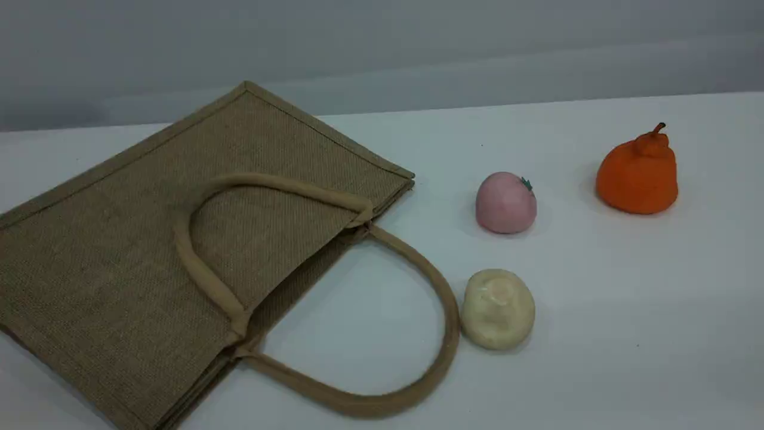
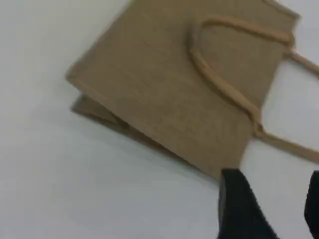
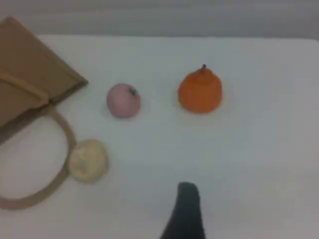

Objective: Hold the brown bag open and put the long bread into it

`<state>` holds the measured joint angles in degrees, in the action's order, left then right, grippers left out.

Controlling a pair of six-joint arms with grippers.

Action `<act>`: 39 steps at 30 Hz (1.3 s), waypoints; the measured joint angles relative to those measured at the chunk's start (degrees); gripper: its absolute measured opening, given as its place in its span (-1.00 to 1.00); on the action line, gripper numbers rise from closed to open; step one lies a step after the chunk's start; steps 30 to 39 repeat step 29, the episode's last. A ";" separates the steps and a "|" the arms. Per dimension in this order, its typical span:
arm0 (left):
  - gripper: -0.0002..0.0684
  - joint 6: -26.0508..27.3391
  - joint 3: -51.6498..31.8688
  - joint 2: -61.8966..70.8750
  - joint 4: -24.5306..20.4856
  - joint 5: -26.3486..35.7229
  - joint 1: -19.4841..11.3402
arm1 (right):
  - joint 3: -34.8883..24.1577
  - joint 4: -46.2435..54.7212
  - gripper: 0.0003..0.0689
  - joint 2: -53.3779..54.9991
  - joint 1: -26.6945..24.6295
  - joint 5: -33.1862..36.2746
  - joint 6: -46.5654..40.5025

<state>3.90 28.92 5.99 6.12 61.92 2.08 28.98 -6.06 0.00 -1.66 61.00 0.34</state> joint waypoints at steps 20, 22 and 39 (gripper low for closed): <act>-0.10 -0.11 0.00 -5.99 0.05 0.06 -0.80 | 0.00 0.00 0.61 0.00 0.00 0.00 -0.34; -0.10 -0.11 0.00 -5.99 0.05 0.03 -0.80 | 0.00 0.00 0.61 0.00 0.00 0.00 -0.34; -0.10 -0.11 0.00 -5.99 0.05 0.03 -0.80 | 0.00 0.00 0.61 0.00 0.00 0.00 0.04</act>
